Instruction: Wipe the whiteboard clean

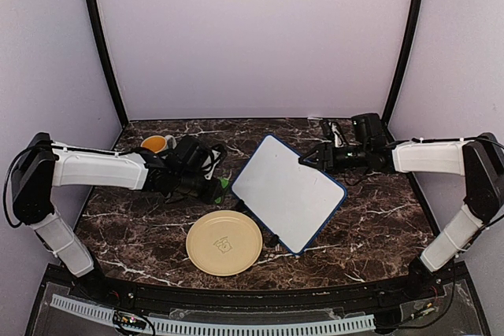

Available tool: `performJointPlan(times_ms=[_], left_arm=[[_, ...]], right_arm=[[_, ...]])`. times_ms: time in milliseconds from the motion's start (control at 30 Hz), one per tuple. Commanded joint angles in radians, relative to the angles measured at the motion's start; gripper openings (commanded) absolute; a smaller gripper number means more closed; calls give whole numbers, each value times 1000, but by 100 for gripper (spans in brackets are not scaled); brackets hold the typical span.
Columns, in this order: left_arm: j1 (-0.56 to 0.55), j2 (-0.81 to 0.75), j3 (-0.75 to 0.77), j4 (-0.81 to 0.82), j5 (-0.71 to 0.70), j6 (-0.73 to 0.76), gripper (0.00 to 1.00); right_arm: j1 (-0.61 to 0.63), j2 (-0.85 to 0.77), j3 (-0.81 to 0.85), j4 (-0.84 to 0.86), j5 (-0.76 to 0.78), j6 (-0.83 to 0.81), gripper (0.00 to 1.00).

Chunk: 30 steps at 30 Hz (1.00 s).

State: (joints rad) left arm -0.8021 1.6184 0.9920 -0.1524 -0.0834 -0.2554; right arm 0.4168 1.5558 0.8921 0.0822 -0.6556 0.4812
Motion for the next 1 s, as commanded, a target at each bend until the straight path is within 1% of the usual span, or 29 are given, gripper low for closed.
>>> performJointPlan(times_ms=[0, 200, 333, 567, 767, 900, 967], left_arm=[[4, -37, -22, 15, 11, -23, 2], [13, -38, -29, 3, 0, -28, 2], [42, -37, -32, -23, 7, -33, 2], [112, -15, -33, -73, 50, -31, 2], [141, 34, -19, -86, 60, -24, 3], [147, 70, -3, -87, 60, -22, 7], [148, 81, 2, -88, 60, -22, 12]], right_arm=[[-11, -20, 42, 33, -38, 15, 60], [-12, -36, 76, 6, -43, 10, 62], [-18, -54, 97, -38, -26, -7, 64], [-88, -116, 84, -78, -12, -26, 66], [-124, -177, 57, -108, 0, -34, 66], [-135, -207, 35, -113, 6, -31, 67], [-139, -220, 22, -113, 9, -29, 67]])
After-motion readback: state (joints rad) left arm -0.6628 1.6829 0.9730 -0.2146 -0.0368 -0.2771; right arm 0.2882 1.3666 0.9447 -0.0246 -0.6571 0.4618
